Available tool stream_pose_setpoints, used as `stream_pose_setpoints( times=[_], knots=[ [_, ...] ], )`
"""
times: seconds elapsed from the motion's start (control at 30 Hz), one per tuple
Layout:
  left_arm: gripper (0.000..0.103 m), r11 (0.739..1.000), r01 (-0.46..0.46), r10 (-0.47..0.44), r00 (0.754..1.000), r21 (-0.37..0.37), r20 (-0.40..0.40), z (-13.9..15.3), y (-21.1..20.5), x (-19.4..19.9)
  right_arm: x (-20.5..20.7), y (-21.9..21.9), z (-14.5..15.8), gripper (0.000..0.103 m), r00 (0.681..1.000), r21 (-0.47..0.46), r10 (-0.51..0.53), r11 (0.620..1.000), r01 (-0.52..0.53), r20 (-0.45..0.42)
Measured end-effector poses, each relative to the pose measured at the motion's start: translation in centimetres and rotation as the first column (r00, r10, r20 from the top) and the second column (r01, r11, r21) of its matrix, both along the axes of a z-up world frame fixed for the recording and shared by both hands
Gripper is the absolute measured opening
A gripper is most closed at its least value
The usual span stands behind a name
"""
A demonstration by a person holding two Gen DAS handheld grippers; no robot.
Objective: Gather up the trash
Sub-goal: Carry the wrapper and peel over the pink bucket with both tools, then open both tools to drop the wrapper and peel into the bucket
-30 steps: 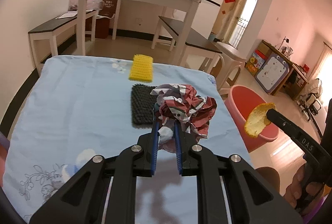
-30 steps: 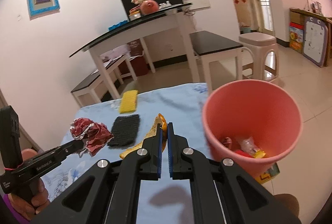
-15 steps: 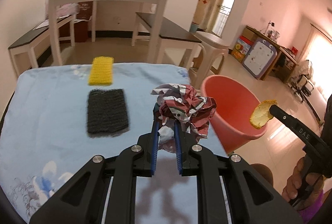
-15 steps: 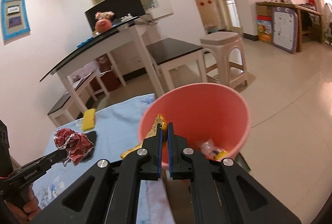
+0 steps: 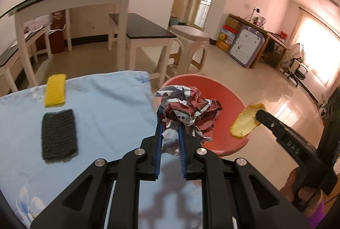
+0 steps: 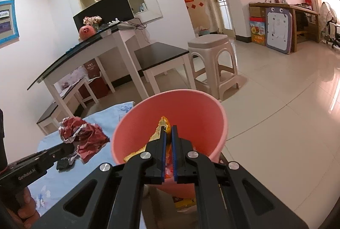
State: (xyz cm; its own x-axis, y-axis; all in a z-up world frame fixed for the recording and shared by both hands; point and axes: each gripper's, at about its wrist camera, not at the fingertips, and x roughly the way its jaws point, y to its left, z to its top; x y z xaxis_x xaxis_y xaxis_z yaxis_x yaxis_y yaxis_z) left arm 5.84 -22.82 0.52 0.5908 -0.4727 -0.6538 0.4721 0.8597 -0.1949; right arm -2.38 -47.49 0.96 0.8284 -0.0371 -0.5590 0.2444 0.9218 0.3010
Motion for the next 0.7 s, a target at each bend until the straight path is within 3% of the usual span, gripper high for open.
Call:
stream_pose_setpoints(
  times=[0.7],
  knots=[
    [0.014, 0.997, 0.053, -0.051, 0.998, 0.05, -0.041, -3.4, -5.6, 2.5, 2.4, -1.8, -2.5, 0.004, 0.997, -0.034, -0.054, 0.998, 0.052, -0.062]
  ],
)
